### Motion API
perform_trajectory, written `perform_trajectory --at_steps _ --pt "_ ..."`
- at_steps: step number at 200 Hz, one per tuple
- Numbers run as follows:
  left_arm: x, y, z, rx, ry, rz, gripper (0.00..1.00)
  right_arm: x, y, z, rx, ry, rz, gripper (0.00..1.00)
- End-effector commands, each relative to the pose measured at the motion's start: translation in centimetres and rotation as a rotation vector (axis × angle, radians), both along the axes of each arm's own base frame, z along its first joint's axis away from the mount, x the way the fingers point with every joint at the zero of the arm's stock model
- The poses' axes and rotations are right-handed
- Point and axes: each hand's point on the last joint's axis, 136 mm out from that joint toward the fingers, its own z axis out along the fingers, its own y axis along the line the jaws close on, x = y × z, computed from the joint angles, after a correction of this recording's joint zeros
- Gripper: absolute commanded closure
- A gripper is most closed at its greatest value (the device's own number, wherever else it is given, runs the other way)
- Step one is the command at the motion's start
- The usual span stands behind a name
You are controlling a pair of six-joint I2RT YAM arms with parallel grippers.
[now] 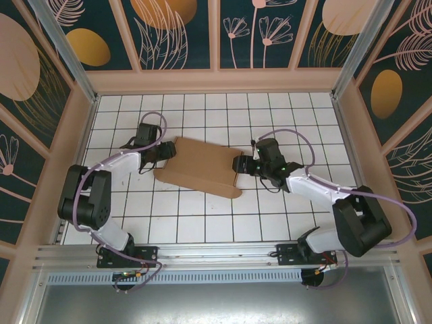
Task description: Fold the paper box
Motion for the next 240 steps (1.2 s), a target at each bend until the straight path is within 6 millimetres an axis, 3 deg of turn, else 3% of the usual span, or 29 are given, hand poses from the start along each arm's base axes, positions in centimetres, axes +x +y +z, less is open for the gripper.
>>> perform_trajectory --at_steps 1,11,23,60,91,115,135,141,170,196,240 --pt "0.3 -0.5 -1.1 -0.009 0.028 -0.036 0.48 -0.3 0.5 -1.6 0.026 0.051 0.009 0.27" --pt "0.3 -0.4 -1.2 -0.012 0.035 -0.031 0.49 -0.2 0.7 -2.5 0.021 0.072 0.012 0.27" --pt "-0.1 -0.4 -2.9 -0.006 0.078 -0.031 0.52 -0.1 0.9 -3.9 0.013 0.097 0.012 0.29" --pt "-0.6 -0.1 -4.5 0.019 0.12 -0.033 0.58 -0.1 0.5 -8.2 -0.092 0.178 -0.025 0.45" --pt "-1.1 0.2 -6.0 0.043 0.161 -0.038 0.66 0.1 -0.5 -9.6 -0.186 0.181 -0.047 0.53" --pt "-1.1 0.0 -6.0 0.036 0.157 -0.057 0.71 0.4 -0.2 -8.5 -0.132 0.163 -0.038 0.51" --pt "-0.9 0.2 -5.9 0.046 0.155 -0.066 0.74 0.1 1.5 -6.1 0.024 0.135 0.028 0.42" --pt "-0.9 0.2 -5.8 0.043 0.154 -0.068 0.75 0.7 0.9 -5.5 0.069 0.131 0.011 0.4" --pt "-0.8 -0.1 -5.5 -0.016 0.141 -0.098 0.78 1.0 1.9 -2.9 0.234 0.11 0.078 0.29" --pt "-0.8 0.0 -5.9 -0.061 0.159 -0.1 0.82 1.4 2.1 -2.0 0.311 0.105 0.08 0.24" --pt "-0.6 0.2 -6.1 -0.148 0.175 -0.093 0.86 1.3 2.8 -2.2 0.403 0.148 0.104 0.18"
